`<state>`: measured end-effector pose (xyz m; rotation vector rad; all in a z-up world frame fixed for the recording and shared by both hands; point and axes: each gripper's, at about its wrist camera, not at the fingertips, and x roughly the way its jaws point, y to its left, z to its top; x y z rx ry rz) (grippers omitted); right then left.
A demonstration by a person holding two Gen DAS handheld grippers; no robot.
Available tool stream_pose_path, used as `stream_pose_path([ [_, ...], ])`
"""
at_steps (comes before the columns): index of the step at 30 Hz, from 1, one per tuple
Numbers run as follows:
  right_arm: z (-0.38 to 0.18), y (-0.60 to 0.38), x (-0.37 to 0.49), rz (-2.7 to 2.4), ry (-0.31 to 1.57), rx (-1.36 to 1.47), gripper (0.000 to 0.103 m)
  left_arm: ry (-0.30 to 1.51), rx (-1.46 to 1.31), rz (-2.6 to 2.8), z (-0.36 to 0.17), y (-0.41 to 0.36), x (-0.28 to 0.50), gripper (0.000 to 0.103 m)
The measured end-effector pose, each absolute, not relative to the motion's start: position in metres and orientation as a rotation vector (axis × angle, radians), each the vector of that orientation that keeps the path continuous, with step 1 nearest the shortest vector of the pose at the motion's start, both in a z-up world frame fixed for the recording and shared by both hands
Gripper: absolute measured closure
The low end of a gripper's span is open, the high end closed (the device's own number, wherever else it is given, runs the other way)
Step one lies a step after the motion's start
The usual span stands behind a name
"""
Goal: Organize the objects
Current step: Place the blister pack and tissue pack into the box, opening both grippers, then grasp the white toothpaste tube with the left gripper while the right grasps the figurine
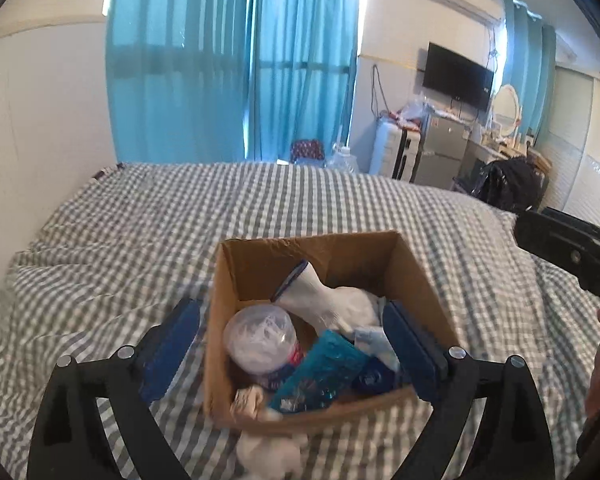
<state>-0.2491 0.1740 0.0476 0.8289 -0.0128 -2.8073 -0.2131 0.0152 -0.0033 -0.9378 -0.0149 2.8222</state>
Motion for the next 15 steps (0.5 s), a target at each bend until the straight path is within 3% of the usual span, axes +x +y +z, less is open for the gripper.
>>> stream_pose_path([
  [3, 0.063, 0.176, -0.215, -2.843, 0.032, 0.793, 0.005, -0.044, -0.900, 2.842, 0.013, 0.006, -0.181, 0.004],
  [8, 0.075, 0.177, -0.158, -2.854, 0.108, 0.781, 0.005, -0.011, -0.841, 2.893, 0.033, -0.010, -0.138, 0.000],
  [15, 0.055, 0.183, -0.109, -2.886, 0.119, 0.779, 0.004, -0.046, -0.868, 2.949, 0.009, -0.029, -0.109, 0.000],
])
